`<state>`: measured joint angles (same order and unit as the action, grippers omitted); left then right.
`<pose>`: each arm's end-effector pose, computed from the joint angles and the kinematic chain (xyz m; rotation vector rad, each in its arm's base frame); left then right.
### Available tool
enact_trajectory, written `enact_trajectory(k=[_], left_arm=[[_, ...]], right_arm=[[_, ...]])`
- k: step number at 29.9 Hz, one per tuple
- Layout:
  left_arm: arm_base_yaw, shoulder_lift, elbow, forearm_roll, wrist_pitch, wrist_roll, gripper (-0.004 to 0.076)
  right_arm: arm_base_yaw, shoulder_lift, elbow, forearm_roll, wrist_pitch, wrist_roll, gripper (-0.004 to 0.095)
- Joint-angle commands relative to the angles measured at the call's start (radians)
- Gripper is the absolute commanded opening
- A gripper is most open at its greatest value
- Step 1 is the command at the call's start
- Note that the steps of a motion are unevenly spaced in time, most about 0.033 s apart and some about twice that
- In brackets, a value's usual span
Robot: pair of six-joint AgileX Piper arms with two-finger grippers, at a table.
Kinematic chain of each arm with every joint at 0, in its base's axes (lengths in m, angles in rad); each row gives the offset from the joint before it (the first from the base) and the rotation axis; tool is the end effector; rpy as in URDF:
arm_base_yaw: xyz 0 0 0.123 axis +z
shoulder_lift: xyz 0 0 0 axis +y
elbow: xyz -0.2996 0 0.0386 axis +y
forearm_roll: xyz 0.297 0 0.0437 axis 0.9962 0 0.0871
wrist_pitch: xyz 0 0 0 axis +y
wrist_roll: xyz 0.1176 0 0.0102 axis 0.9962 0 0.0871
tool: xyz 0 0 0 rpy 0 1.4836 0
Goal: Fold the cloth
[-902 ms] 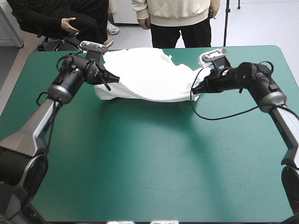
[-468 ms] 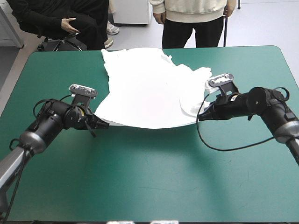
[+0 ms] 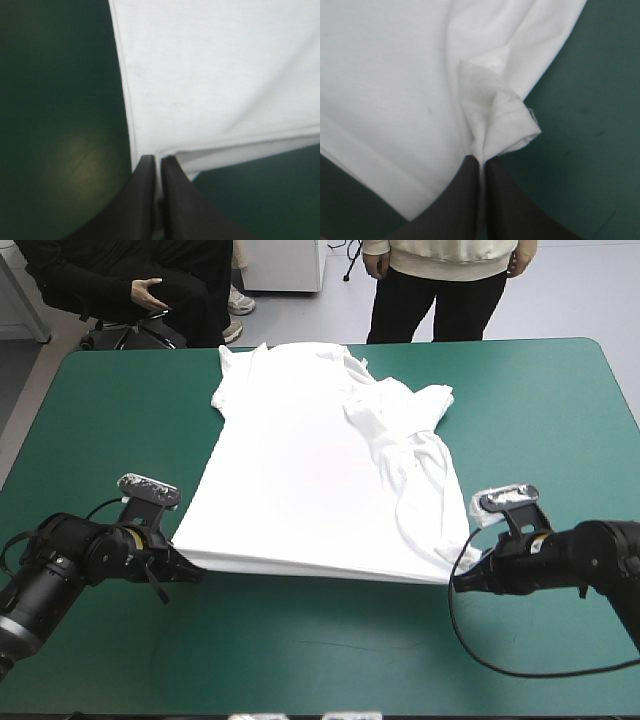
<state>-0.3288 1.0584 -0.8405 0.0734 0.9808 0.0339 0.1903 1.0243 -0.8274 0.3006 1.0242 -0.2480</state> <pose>0.2280 -0.0702 0.2759 0.5178 2.6268 0.0015 0.2177 0.0724 0.2813 -0.4505 2.6371 0.3751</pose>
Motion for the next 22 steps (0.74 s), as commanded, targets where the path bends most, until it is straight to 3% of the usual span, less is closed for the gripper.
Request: enact_trajectory(k=[1, 9, 13, 18, 22], left_arm=[[-0.001, -0.063, -0.008, 0.02, 0.062, -0.001, -0.0013], [-0.001, -0.164, 0.104, -0.051, 0.163, 0.024, -0.0015], [-0.001, -0.201, 0.191, -0.073, 0.221, 0.026, -0.0017], [-0.001, -0.22, 0.23, -0.073, 0.17, 0.026, -0.0017], [-0.001, -0.22, 0.23, -0.11, 0.143, 0.026, -0.0017]], right_arm=[[-0.008, -0.1, 0.05, 0.008, 0.021, 0.039, -0.0011], [-0.008, -0.221, 0.18, 0.018, 0.16, 0.105, -0.001], [-0.008, -0.263, 0.226, 0.091, 0.18, 0.1, -0.001], [-0.008, -0.267, 0.237, 0.052, 0.101, 0.099, -0.0011], [-0.008, -0.231, 0.237, 0.064, 0.108, 0.083, -0.0011]])
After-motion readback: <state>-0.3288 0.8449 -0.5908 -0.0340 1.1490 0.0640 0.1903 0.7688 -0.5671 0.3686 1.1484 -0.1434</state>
